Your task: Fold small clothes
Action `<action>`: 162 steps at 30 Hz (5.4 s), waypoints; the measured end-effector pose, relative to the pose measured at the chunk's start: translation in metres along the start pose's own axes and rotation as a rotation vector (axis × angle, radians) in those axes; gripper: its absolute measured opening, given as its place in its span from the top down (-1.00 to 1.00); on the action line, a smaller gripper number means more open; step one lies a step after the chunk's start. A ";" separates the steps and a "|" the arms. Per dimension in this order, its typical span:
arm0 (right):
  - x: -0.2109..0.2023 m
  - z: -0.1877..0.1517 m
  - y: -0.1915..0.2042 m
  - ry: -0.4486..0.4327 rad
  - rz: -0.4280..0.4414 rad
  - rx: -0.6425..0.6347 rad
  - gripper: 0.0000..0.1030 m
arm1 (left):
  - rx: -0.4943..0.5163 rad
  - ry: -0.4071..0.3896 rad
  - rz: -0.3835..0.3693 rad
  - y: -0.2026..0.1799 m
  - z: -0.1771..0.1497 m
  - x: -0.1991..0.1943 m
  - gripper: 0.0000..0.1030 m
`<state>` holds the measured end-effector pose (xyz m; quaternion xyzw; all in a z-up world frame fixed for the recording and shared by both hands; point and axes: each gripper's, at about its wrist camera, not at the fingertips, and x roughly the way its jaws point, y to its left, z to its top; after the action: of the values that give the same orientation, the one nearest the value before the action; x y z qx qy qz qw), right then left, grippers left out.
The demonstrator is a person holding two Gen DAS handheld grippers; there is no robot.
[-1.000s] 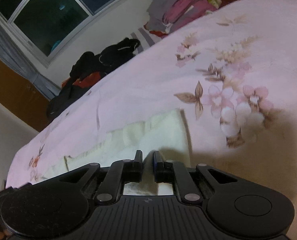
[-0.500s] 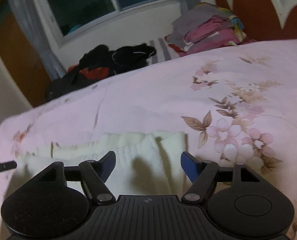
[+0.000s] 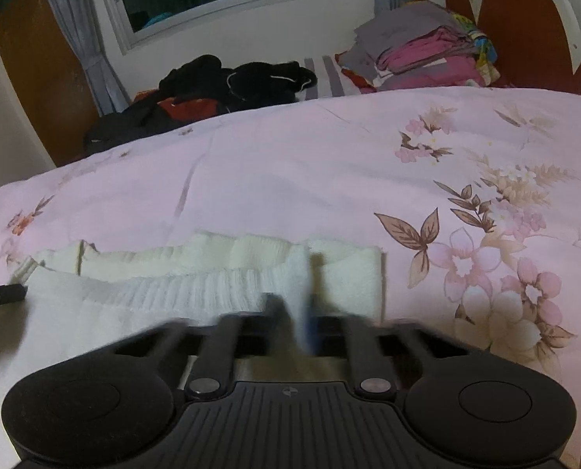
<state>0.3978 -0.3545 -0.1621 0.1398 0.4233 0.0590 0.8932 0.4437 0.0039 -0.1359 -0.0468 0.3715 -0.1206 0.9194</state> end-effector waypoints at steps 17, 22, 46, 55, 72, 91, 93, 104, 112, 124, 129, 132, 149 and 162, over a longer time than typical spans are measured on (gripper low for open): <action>0.020 0.012 0.000 -0.064 -0.103 0.043 0.94 | -0.032 -0.050 0.070 0.010 0.000 0.018 0.92; 0.008 0.015 0.000 -0.095 -0.126 0.046 0.93 | -0.030 -0.067 0.106 0.011 0.003 0.010 0.58; -0.038 -0.030 0.088 -0.076 0.030 -0.107 -0.06 | 0.063 0.009 0.004 -0.060 -0.030 -0.035 0.09; -0.032 -0.060 0.103 -0.009 0.039 -0.180 -0.06 | 0.095 0.055 0.072 -0.055 -0.049 -0.026 0.09; -0.074 -0.088 0.079 -0.041 -0.009 -0.165 -0.06 | 0.099 0.047 0.083 -0.060 -0.070 -0.074 0.07; -0.078 -0.125 0.067 0.036 -0.076 -0.165 -0.06 | 0.082 0.122 0.139 -0.057 -0.104 -0.082 0.03; -0.084 -0.126 0.072 0.031 -0.077 -0.154 -0.07 | 0.079 0.127 0.139 -0.057 -0.104 -0.082 0.01; -0.090 -0.139 0.087 0.079 -0.147 -0.190 -0.07 | 0.037 0.116 0.128 -0.060 -0.109 -0.108 -0.05; -0.122 -0.145 0.107 0.031 -0.127 -0.180 -0.07 | -0.007 0.108 0.084 -0.052 -0.114 -0.139 -0.10; -0.154 -0.144 0.128 -0.017 -0.078 -0.164 -0.07 | -0.102 0.149 0.038 -0.035 -0.128 -0.155 -0.25; -0.144 -0.137 0.132 -0.010 -0.049 -0.186 -0.07 | -0.223 0.180 0.000 -0.020 -0.139 -0.150 -0.24; -0.130 -0.131 0.134 0.002 -0.025 -0.204 -0.07 | -0.367 0.197 -0.048 -0.006 -0.148 -0.143 -0.23; -0.039 -0.076 0.145 -0.020 0.037 -0.230 -0.07 | -0.699 -0.014 -0.162 0.014 -0.141 -0.092 -0.26; -0.005 -0.095 0.160 -0.006 -0.017 -0.403 -0.16 | -0.839 -0.066 -0.141 0.032 -0.144 -0.074 0.82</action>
<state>0.3232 -0.1843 -0.1676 -0.0454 0.4013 0.1344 0.9049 0.2979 0.0543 -0.1957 -0.4458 0.3545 -0.0200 0.8217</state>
